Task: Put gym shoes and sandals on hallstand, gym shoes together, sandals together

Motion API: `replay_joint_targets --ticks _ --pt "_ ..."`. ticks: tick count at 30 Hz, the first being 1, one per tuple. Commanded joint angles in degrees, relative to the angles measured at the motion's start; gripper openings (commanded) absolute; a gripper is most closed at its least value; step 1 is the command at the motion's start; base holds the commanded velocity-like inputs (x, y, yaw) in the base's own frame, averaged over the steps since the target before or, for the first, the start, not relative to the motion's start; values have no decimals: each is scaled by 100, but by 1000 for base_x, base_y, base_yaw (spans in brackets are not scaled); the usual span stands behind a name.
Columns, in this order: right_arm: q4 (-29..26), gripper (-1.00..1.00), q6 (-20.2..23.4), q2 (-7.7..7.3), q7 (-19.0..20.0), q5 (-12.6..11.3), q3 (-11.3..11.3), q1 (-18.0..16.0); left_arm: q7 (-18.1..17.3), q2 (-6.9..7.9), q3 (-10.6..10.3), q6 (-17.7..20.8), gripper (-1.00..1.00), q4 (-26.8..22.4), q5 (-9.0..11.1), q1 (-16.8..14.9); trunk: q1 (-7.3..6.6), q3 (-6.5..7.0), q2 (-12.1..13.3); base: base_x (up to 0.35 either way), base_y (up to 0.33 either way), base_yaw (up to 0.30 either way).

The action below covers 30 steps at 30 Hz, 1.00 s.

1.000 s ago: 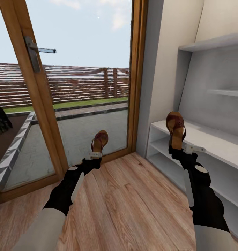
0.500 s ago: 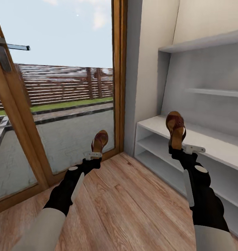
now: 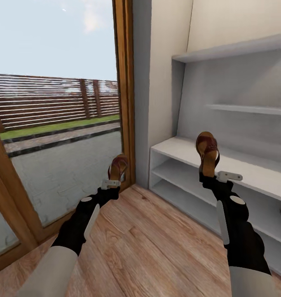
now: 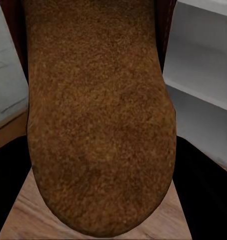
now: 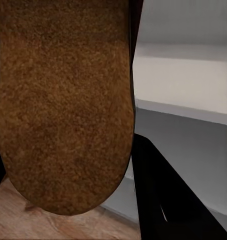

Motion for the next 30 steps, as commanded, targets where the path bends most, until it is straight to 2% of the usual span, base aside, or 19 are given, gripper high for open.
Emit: replay_joint_targets --ticks 1,8,21,30 --pt "-7 -100 36 5 -8 5 -3 -9 -14 1 5 35 -100 -12 19 -1 1 -6 -3 220 238 -292" --pt "-11 -100 36 5 -8 5 -3 -8 -14 -23 5 35 -100 -15 19 -1 1 -6 -3 152 275 -292" --pt "-16 -100 36 5 -8 5 -3 -8 -14 -42 5 35 -100 -12 19 -1 1 -6 -3 9 289 -292" --pt "-8 -100 36 5 -8 5 -3 -9 -14 -42 5 26 -100 -11 19 -1 1 -6 -3 0 107 -292"
